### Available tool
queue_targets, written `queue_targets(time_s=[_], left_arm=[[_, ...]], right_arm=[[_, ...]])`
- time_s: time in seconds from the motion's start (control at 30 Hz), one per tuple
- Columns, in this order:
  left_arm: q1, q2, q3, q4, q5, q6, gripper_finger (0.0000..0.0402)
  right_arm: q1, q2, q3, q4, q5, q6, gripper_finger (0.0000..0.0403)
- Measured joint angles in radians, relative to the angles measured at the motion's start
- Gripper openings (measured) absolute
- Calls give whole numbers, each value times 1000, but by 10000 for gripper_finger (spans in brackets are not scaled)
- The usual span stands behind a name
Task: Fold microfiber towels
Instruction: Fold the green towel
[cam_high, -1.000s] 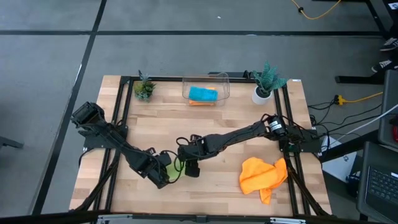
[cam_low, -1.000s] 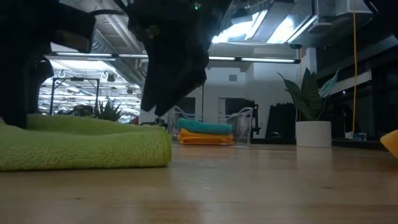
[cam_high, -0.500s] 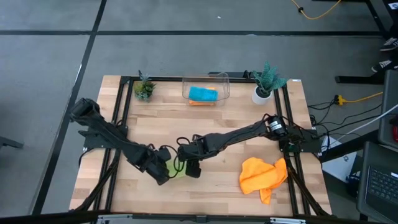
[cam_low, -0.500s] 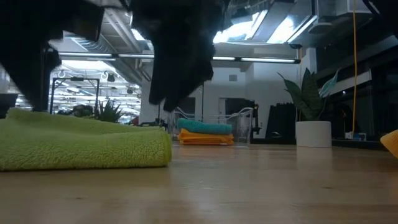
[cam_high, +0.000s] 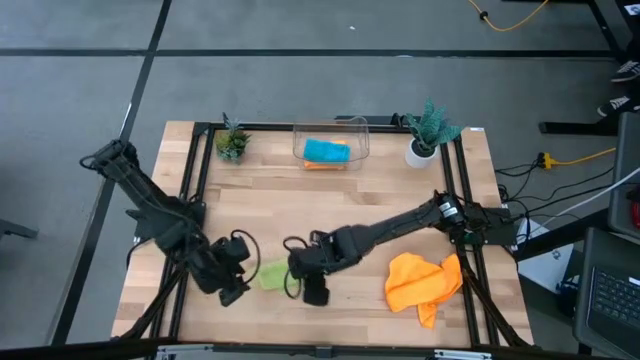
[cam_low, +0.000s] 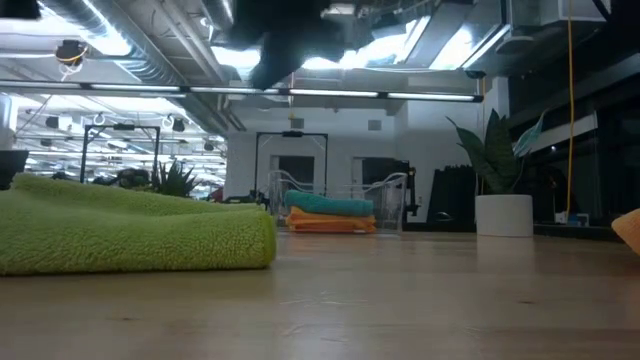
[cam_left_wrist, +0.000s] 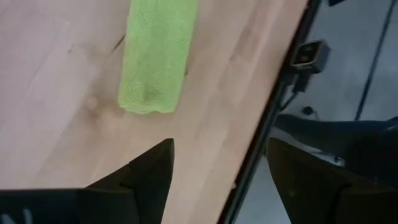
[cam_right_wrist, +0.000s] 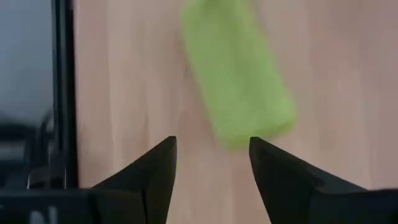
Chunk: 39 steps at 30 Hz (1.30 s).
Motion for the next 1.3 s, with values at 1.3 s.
queue_targets(time_s=[1.3], left_arm=[[-72,-24,0,71,-396,52,247]], right_arm=[[18,-32,-3,-233,-96,3,264]])
